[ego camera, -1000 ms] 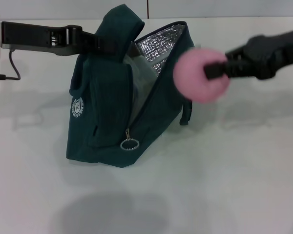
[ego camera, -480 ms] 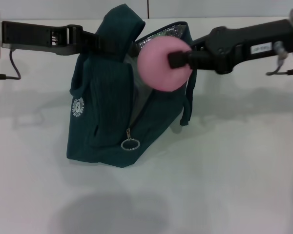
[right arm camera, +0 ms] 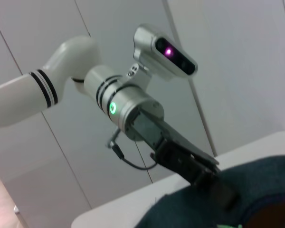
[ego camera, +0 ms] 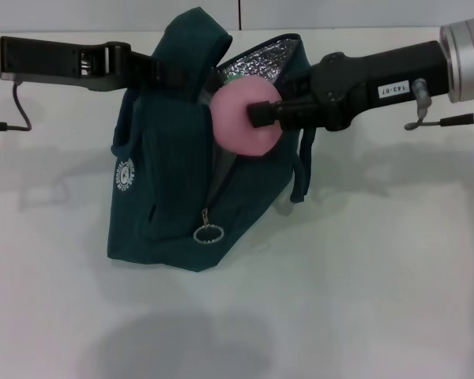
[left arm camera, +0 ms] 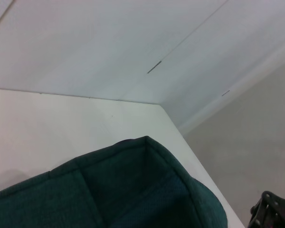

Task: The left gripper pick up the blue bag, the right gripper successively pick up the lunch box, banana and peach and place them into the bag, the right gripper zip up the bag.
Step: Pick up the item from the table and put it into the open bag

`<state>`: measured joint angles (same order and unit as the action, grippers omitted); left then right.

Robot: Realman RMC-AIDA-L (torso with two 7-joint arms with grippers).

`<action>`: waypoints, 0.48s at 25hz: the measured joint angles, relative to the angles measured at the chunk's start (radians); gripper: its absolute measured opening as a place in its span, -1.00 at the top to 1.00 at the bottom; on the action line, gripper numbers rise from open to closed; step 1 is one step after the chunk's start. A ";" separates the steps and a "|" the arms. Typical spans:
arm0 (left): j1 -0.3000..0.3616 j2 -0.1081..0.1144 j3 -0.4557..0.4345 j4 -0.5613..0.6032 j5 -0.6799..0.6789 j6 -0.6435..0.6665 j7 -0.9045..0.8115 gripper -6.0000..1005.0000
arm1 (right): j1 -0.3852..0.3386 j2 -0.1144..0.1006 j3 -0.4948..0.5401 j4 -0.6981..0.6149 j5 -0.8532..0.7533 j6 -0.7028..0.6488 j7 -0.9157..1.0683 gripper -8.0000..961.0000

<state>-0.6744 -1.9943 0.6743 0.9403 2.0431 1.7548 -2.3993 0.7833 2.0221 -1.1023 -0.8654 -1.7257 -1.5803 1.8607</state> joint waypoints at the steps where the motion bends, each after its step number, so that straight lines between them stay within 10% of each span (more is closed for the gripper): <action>1: 0.000 0.000 0.000 0.000 0.000 0.000 0.000 0.92 | -0.001 0.000 0.000 0.000 0.004 0.000 0.000 0.64; 12: 0.001 0.000 0.002 0.000 0.000 0.000 0.000 0.92 | -0.017 -0.005 0.008 -0.012 0.016 0.003 -0.001 -0.18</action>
<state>-0.6733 -1.9941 0.6766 0.9403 2.0430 1.7548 -2.3991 0.7665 2.0169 -1.0942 -0.8772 -1.7102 -1.5769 1.8601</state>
